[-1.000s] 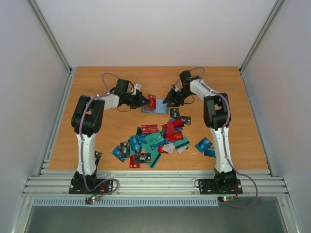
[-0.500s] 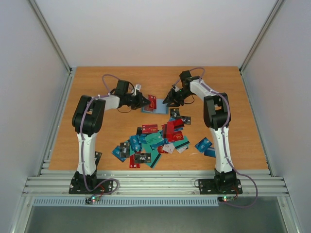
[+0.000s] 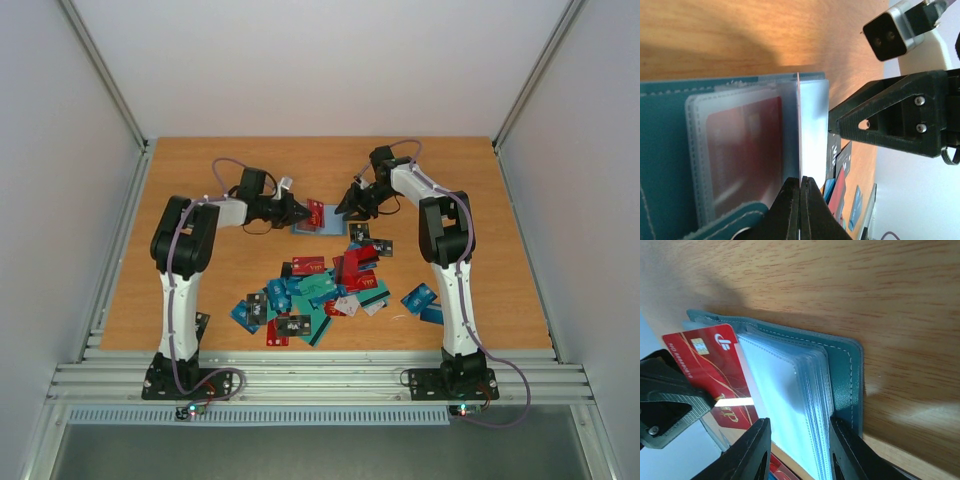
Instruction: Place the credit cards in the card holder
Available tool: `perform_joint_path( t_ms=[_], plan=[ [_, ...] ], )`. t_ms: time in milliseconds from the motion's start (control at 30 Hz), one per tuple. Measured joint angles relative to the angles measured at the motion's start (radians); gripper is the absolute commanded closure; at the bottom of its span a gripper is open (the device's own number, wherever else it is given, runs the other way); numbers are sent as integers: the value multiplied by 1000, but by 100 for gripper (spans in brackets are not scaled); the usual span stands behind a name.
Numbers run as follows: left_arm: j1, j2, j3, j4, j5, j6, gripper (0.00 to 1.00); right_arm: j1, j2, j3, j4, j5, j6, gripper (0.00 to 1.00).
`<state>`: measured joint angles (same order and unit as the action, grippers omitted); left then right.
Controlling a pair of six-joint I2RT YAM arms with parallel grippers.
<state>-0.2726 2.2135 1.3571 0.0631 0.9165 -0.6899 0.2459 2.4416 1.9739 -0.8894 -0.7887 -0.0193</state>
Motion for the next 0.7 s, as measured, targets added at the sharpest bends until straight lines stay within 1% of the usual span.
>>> perform_joint_path(
  t_ms=[500, 700],
  plan=[
    [2, 12, -8, -62, 50, 8, 100, -2, 3, -1, 0, -15, 4, 67],
    [2, 27, 21, -101, 69, 18, 100, -2, 4, -3, 2, -19, 8, 67]
  ],
)
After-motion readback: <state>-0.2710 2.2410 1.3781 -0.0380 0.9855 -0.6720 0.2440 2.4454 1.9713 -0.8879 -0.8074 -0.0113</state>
